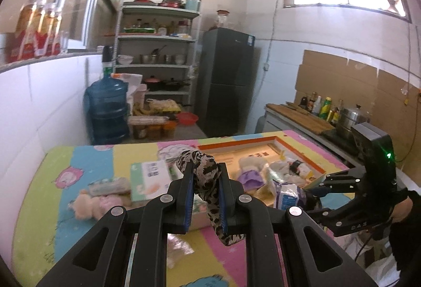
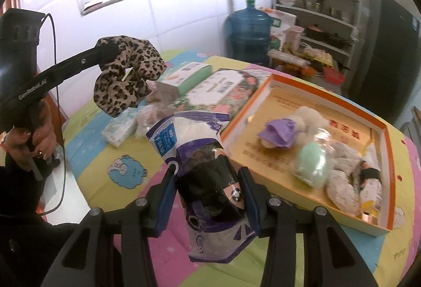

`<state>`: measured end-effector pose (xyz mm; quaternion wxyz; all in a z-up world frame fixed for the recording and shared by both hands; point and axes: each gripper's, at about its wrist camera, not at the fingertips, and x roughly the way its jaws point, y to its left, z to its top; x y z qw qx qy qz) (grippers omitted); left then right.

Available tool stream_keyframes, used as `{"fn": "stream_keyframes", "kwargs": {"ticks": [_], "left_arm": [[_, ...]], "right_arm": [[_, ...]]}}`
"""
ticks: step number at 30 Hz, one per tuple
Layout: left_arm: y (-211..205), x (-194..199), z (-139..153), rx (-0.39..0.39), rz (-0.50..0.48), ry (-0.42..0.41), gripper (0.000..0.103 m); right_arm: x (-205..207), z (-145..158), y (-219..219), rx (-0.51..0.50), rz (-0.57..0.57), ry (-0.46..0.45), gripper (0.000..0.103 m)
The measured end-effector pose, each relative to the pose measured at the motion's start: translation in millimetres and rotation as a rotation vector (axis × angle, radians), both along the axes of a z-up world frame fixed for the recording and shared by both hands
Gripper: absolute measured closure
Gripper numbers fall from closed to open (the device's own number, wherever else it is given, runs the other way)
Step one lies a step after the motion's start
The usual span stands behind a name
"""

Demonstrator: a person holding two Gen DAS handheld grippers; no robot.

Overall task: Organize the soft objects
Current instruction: 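Lift and carry the scrunchie and snack bag over the gold box with both grippers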

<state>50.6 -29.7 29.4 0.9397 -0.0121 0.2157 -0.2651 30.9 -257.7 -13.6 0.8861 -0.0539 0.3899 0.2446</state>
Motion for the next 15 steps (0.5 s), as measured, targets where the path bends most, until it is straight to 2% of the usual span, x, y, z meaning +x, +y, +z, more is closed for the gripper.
{"fn": "stream_keyframes", "kwargs": {"ticks": [15], "left_arm": [[-75, 24, 8, -0.017, -0.094, 0.017, 0.087]], "right_arm": [[6, 3, -61, 0.029, -0.138, -0.040, 0.056]]}}
